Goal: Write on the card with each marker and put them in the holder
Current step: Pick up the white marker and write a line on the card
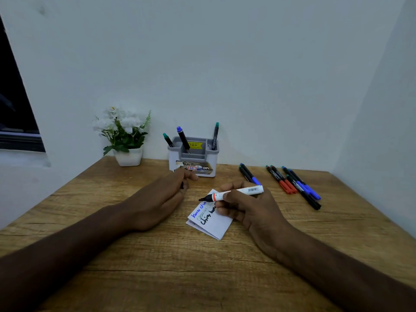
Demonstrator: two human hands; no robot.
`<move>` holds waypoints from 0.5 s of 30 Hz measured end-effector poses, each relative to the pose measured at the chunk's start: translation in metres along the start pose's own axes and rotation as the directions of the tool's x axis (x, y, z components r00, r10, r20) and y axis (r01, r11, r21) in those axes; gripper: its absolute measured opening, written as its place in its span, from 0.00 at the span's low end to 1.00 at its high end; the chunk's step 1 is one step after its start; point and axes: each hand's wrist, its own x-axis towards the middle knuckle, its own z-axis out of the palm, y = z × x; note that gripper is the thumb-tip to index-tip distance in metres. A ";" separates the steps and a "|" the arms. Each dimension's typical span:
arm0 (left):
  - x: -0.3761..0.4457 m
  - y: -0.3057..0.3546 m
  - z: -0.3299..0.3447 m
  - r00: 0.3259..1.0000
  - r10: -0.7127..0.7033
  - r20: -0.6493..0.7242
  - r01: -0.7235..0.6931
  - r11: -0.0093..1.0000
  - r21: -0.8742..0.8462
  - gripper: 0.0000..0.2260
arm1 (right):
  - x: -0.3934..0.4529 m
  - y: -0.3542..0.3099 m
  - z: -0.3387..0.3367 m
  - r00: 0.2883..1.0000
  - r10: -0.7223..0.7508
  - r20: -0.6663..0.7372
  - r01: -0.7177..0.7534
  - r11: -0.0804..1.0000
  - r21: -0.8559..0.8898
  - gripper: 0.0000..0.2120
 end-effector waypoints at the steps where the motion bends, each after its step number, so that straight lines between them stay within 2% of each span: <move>1: 0.000 -0.003 0.001 1.000 0.019 -0.006 -0.019 1.000 0.002 0.16 | 0.000 0.000 0.000 1.000 0.007 0.010 -0.008 1.000 0.004 0.08; 3: 0.001 -0.010 0.002 0.995 0.040 -0.089 -0.038 0.999 0.024 0.18 | -0.001 -0.002 0.002 1.000 0.024 0.012 -0.024 1.000 0.009 0.10; 6: 0.003 -0.014 0.002 0.972 0.034 -0.231 -0.027 0.999 0.034 0.22 | -0.002 -0.004 0.004 0.999 0.038 0.000 -0.038 0.999 0.038 0.04; 8: 0.004 -0.013 0.002 0.959 -0.003 -0.283 -0.005 1.000 -0.025 0.25 | -0.002 -0.004 0.004 0.999 0.041 -0.006 -0.040 0.996 0.074 0.03; 10: 0.004 -0.011 0.002 0.950 -0.051 -0.309 0.022 0.995 -0.097 0.22 | -0.001 -0.003 0.003 0.999 0.043 -0.011 -0.042 0.993 0.107 0.01; 13: 0.003 -0.008 0.002 0.951 -0.047 -0.304 0.020 0.996 -0.090 0.13 | 0.003 0.000 -0.001 0.999 0.038 -0.001 -0.038 0.994 0.106 0.10; 15: 0.004 -0.006 0.001 0.956 -0.036 -0.290 0.012 0.997 -0.081 0.12 | 0.005 0.001 -0.003 0.999 0.032 0.012 -0.033 0.993 0.112 0.15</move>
